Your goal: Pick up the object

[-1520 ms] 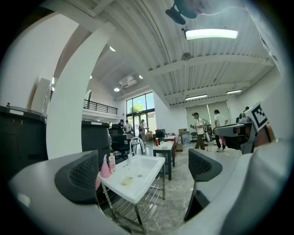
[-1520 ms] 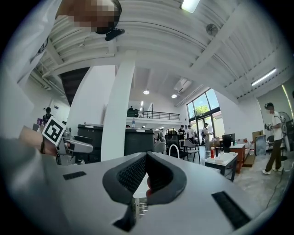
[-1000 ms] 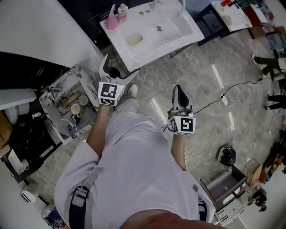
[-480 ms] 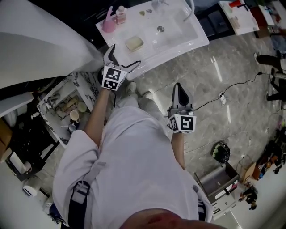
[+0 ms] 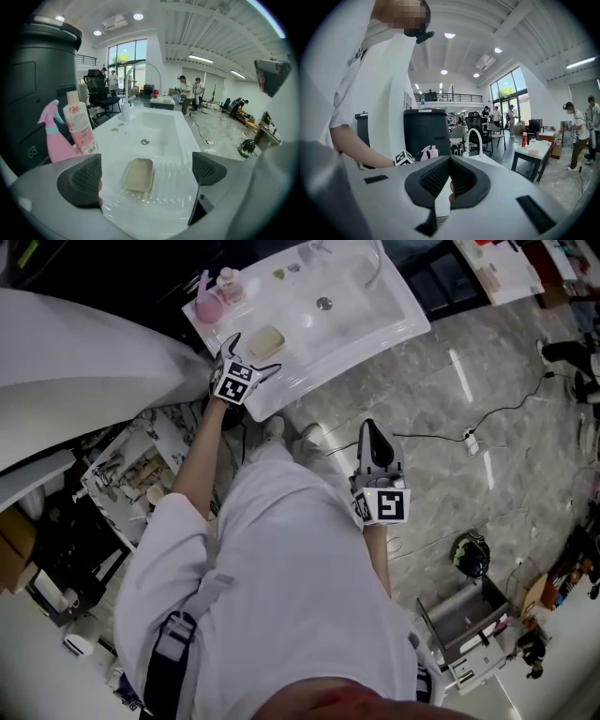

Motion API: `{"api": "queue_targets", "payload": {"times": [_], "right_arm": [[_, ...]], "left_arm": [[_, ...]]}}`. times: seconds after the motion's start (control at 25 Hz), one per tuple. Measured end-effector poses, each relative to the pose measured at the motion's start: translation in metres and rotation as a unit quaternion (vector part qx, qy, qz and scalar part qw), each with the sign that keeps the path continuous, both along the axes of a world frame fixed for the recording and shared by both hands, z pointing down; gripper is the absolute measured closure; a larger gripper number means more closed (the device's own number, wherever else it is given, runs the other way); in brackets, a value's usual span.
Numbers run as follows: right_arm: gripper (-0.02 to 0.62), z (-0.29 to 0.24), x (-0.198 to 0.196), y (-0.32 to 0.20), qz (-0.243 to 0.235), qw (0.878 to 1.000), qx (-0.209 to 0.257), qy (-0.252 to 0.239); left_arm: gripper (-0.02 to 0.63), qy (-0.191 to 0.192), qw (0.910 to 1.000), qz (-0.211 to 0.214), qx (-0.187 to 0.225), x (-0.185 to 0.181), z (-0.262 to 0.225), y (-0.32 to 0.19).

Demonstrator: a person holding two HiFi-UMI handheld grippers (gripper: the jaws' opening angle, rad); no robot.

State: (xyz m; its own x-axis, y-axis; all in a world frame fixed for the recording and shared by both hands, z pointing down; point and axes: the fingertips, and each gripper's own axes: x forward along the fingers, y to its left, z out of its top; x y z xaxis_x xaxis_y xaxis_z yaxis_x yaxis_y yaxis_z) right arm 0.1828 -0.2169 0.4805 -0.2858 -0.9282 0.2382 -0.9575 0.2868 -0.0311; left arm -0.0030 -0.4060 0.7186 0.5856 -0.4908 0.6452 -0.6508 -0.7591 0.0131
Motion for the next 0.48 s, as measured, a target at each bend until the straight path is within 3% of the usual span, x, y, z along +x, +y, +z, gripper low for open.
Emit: {"api": "queue_targets", "payload": {"times": [0.24,0.48], "right_arm": [[0.594,-0.025,0.009,-0.023,0.025,0.999,0.035,-0.010],[0.592,-0.049,0.008,-0.046,0.036,0.998,0.060,-0.005]], "left_arm": [[0.017,-0.064,0.9935,0.054,-0.077,0.009,0.076,-0.025],[0.017,-0.132,0.9722,0.101,-0.165,0.012,0.134,-0.026]]}}
